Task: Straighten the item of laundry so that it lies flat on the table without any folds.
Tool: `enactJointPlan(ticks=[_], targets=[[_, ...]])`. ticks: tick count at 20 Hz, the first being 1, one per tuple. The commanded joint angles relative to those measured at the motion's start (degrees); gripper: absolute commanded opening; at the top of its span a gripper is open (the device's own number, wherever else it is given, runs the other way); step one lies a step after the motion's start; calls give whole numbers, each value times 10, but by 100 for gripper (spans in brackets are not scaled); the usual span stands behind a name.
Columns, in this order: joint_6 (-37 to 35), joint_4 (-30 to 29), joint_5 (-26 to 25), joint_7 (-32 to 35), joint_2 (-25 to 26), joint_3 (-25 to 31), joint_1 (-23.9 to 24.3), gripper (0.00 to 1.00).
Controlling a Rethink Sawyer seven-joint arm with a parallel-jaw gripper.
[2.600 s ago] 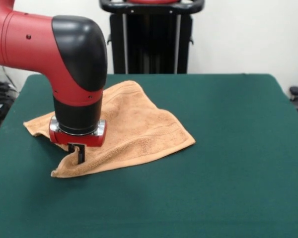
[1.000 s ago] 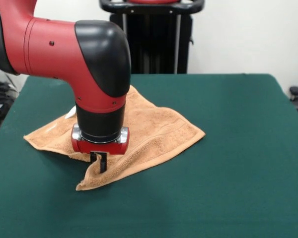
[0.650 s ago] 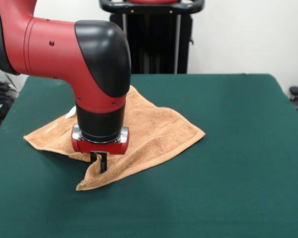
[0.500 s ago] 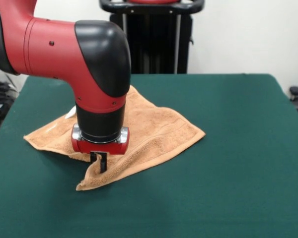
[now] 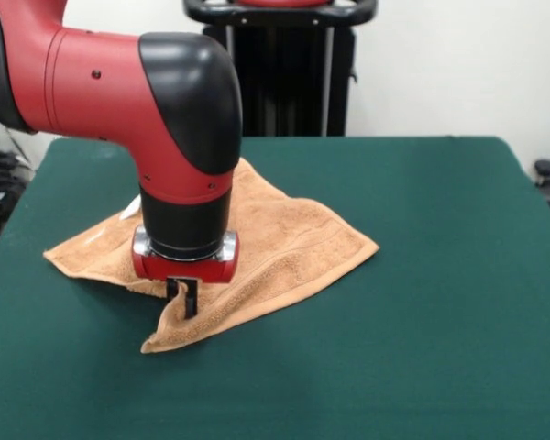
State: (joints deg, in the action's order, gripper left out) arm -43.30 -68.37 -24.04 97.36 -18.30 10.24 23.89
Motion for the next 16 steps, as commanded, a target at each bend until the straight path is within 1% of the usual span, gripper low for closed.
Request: enactJointPlan(ticks=[1, 4, 12, 16], targets=[[40, -83, 17, 70, -14, 15, -17, 0], [34, -87, 20, 64, -20, 17, -15, 0], [28, -121, 22, 46, -58, 22, -2, 0], [52, -128, 16, 55, -59, 19, 2, 0]])
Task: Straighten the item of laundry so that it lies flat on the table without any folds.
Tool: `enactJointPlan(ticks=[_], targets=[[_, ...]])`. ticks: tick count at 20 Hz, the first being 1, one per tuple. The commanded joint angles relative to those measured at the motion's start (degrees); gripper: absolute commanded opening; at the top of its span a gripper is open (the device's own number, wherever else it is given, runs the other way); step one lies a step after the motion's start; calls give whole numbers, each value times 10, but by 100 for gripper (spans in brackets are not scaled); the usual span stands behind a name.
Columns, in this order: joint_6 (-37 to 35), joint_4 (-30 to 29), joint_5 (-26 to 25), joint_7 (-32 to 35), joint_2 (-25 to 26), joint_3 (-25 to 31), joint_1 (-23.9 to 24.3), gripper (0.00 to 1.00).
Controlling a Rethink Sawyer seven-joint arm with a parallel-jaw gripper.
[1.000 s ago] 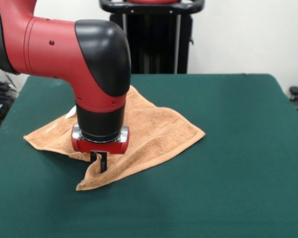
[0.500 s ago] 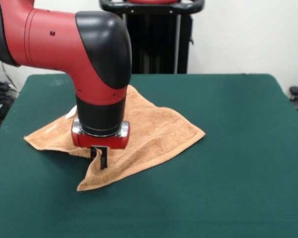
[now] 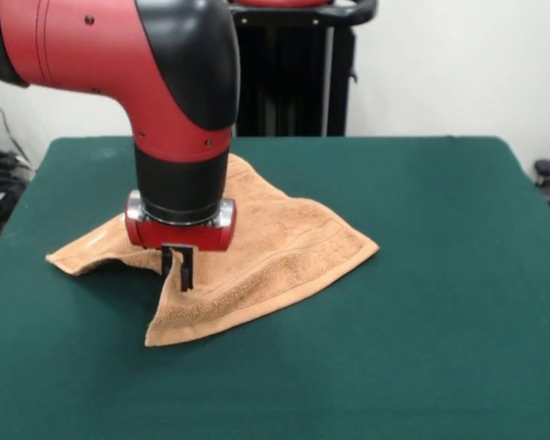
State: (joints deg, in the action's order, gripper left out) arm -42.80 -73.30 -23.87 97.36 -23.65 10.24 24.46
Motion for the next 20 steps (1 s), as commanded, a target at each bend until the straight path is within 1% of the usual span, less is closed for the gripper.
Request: enactJointPlan(ticks=[1, 5, 13, 15, 20], targets=[[58, -78, 8, 59, -5, 15, -6, 0], [86, -88, 4, 78, -5, 7, -7, 0], [73, -95, 16, 67, 0, 10, -4, 0], [81, -93, 16, 67, 1, 12, -3, 0], [75, -92, 19, 66, 2, 13, -1, 0]])
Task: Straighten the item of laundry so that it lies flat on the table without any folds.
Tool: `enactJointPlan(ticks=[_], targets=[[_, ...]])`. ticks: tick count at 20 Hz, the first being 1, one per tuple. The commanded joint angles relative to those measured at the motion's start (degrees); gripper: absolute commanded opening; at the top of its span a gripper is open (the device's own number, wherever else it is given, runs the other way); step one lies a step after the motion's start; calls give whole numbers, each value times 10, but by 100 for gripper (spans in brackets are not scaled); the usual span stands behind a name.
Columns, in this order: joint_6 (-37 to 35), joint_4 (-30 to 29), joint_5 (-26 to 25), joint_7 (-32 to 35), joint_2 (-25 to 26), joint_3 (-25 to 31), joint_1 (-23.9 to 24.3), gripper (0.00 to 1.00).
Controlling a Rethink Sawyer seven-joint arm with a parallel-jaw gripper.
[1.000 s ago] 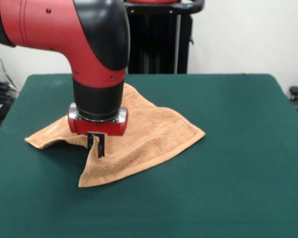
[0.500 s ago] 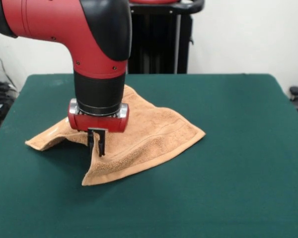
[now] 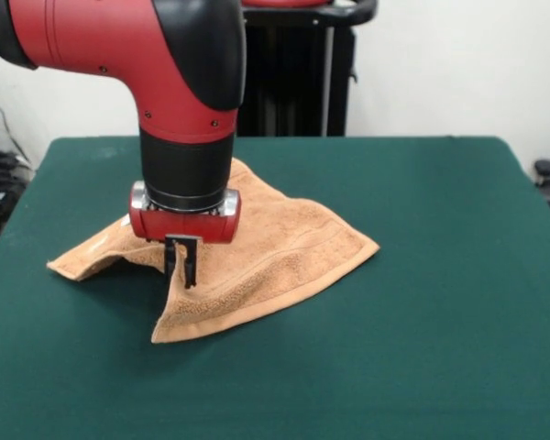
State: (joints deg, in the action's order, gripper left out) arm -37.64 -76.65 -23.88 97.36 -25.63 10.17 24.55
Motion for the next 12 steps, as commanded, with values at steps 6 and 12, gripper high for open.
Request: enactJointPlan(ticks=[6, 12], targets=[[24, -61, 21, 66, 21, 15, 1, 0], [33, -65, 20, 64, 13, 18, 4, 0]])
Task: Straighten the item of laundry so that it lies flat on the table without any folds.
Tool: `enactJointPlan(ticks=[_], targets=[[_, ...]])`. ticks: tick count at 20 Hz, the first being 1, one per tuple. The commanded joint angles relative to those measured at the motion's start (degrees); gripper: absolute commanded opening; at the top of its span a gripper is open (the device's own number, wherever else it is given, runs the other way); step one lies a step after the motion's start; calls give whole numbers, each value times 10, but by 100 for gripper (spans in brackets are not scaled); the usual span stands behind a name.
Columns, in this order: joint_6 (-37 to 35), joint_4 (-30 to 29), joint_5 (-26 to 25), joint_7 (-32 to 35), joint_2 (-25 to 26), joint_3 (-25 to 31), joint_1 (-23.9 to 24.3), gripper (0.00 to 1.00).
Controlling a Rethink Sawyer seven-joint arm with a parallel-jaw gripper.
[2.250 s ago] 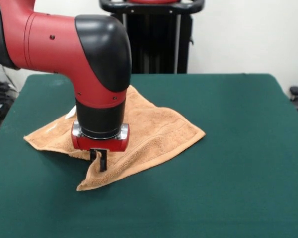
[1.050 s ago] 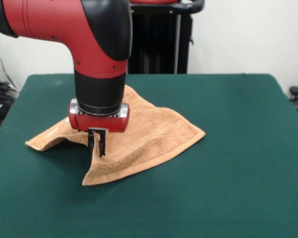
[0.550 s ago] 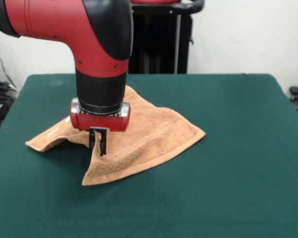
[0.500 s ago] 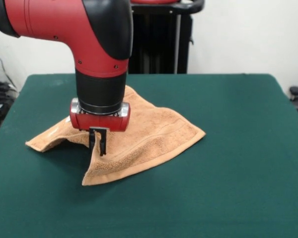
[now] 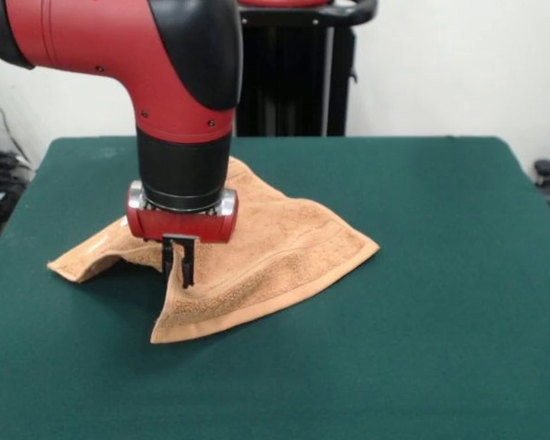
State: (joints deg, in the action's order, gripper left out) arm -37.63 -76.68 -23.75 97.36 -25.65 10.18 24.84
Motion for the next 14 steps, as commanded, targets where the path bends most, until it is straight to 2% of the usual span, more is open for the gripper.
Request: enactJointPlan(ticks=[1, 14], targets=[[40, -68, 15, 63, 9, 17, 1, 0], [-12, -106, 37, 19, -45, 40, 31, 0]])
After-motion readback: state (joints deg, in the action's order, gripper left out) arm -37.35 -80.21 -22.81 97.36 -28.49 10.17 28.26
